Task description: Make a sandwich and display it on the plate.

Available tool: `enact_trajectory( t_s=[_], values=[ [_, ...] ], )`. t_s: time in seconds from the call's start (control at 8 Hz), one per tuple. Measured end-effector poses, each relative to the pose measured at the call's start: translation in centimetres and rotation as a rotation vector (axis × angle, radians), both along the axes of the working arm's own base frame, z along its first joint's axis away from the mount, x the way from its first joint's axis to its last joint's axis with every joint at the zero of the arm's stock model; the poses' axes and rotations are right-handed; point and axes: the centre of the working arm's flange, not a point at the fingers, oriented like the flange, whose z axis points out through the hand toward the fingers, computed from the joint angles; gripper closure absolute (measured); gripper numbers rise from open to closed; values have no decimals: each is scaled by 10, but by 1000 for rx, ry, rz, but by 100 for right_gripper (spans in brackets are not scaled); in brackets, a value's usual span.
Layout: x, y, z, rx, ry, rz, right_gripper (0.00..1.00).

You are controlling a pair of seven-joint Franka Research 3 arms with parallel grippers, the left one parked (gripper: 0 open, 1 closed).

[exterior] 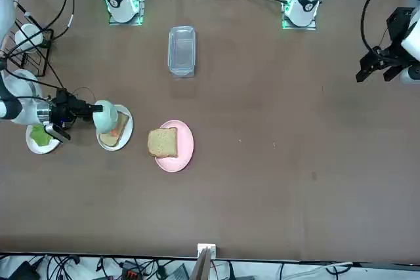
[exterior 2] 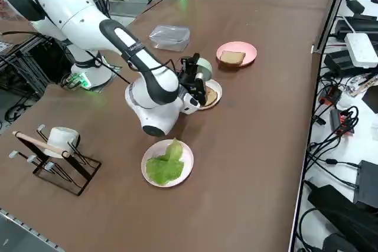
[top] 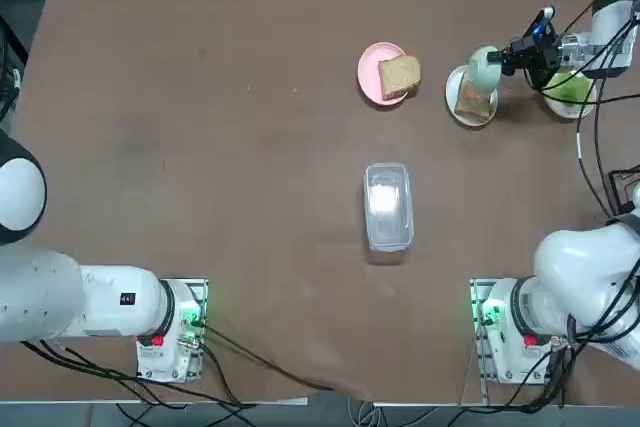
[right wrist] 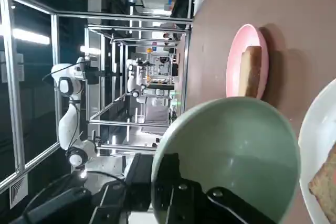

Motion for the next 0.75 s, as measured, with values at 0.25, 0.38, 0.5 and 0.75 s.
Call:
enact_trajectory(
  t_s=[0.25, 0.38, 0.5, 0.75],
  values=[
    [-3, -1, -6, 42, -27, -14, 95],
    [0, -3, -3, 41, -38, -21, 95],
    [9, -9, 5, 29, -40, -26, 95],
    [39, -29, 41, -48, -29, -18, 95]
  ],
)
